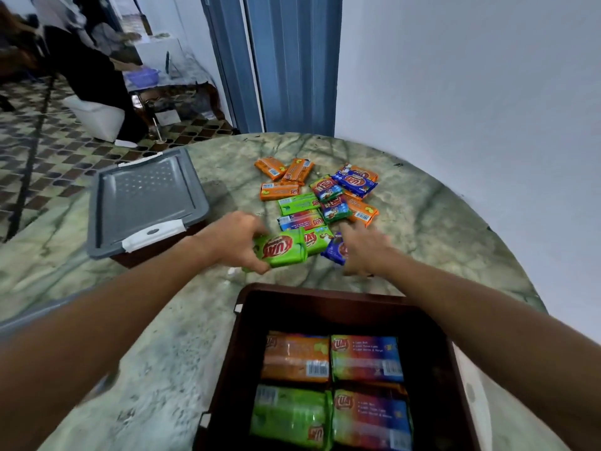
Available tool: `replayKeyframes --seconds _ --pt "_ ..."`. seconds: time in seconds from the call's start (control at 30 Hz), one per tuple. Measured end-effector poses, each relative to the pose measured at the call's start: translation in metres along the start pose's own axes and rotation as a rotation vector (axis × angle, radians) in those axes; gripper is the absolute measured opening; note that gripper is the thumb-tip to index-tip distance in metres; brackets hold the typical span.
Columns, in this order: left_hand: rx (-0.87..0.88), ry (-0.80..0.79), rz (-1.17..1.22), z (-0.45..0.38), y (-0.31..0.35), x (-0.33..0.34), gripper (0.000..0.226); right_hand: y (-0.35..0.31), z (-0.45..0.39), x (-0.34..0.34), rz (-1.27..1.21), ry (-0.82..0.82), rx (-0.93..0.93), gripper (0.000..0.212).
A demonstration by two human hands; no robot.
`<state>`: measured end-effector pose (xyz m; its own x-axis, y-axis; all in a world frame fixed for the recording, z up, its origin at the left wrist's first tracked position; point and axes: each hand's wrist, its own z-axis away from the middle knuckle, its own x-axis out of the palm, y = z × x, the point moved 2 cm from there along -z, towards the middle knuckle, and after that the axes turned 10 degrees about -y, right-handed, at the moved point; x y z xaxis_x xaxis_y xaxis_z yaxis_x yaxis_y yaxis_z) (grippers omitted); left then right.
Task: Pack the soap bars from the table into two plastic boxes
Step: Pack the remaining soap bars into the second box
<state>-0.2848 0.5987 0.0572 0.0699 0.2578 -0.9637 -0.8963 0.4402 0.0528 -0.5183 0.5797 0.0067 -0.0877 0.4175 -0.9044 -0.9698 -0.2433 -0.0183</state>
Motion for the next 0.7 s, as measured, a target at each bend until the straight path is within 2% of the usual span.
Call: replayKeyframes --seconds 0.07,0.17,0.27,0.43,0.6,0.7 --pt "0.108 0.086 -0.016 0.031 0.021 -0.025 0.072 -0.005 0.034 -0.023 -0.089 0.08 -0.073 0.096" --pt "0.235 0.1 -0.036 0.078 0.062 -0.041 0.077 -0.011 0.102 -0.05 -0.162 0.126 -0.215 0.101" --pt "0.253 -0.065 -0.119 0.108 0.103 -0.025 0.073 -0.008 0.164 -0.03 -0.176 0.032 -0.24 0.096" --pt "0.25 -0.376 -0.152 0.12 0.141 0.046 0.06 -0.012 0.19 0.059 -0.078 -0.194 -0.236 0.094" --pt "0.133 -0.452 -0.187 0.115 0.141 0.071 0.049 -0.009 0.188 0.089 -0.041 -0.202 -0.299 0.089" --pt "0.094 -0.465 -0.155 0.114 0.137 0.081 0.051 -0.014 0.191 0.094 -0.053 -0.256 -0.365 0.072"
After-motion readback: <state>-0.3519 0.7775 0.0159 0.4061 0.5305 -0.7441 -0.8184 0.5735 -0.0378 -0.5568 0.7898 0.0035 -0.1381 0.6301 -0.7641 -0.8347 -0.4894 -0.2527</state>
